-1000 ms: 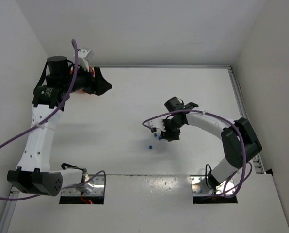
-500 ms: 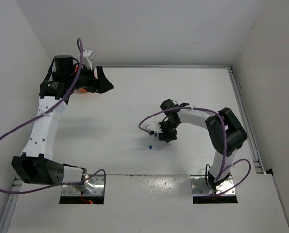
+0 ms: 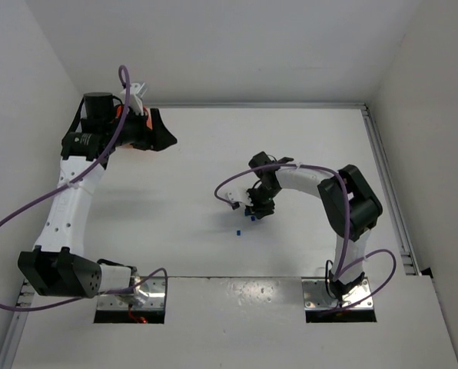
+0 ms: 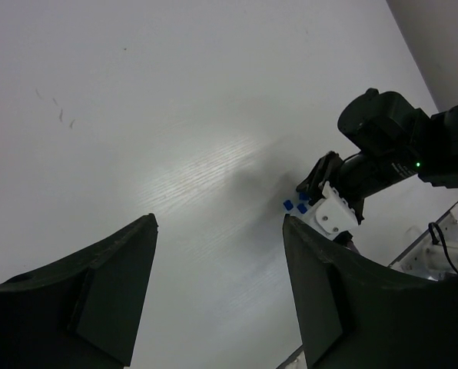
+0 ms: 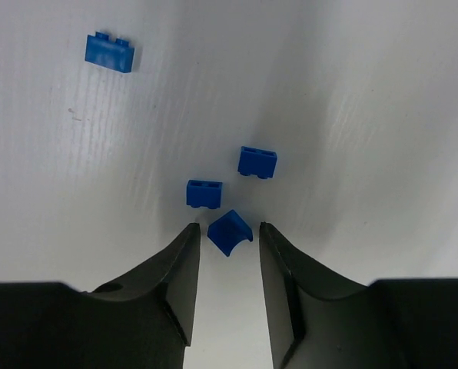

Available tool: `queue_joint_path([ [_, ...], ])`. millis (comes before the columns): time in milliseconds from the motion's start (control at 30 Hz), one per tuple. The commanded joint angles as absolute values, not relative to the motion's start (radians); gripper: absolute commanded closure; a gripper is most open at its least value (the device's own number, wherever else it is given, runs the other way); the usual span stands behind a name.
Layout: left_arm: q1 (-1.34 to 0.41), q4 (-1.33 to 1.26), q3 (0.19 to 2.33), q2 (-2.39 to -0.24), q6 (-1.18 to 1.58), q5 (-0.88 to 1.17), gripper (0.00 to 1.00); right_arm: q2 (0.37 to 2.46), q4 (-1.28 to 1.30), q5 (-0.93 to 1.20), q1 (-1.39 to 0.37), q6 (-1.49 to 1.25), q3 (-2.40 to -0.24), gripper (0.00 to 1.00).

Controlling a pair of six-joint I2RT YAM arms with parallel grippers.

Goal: Sort the legos into containers by color

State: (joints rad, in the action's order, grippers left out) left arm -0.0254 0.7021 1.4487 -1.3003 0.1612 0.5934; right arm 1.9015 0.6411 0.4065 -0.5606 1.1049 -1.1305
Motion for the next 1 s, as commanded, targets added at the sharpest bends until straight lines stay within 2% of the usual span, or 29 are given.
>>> queue_joint_path([
  [0,-0.015,0.675,1.447,-1.258,0.15,0.595,0.28,1.94,0.626,0.405,-0.568,1.154,-1.129,0.64],
  [233,-0.015,0.666,1.437,-1.267,0.16,0.615,0.28,1.93,0.626,0.382,-0.577,1.173,-1.092,0.68],
  [267,-0.015,0.666,1.437,-1.267,0.16,0.615,0.28,1.93,0.626,0.382,-0.577,1.173,-1.092,0.77],
  [367,-0.015,0.644,1.398,-1.256,0.173,0.624,0.28,1.921,0.626,0.394,-0.577,1.173,-1.092,0.9],
  [500,-0.015,0.566,1.257,-1.203,0.251,0.634,0.31,1.852,0.637,0.484,-0.577,1.059,-1.106,0.98],
  [767,-0.015,0.332,0.924,-1.086,0.438,0.843,0.38,1.6,0.526,0.768,-0.566,0.676,-1.146,1.0],
  [967,-0.015,0.163,0.821,-1.086,0.607,0.985,0.38,1.609,0.407,0.969,-0.557,0.404,-1.245,1.0],
])
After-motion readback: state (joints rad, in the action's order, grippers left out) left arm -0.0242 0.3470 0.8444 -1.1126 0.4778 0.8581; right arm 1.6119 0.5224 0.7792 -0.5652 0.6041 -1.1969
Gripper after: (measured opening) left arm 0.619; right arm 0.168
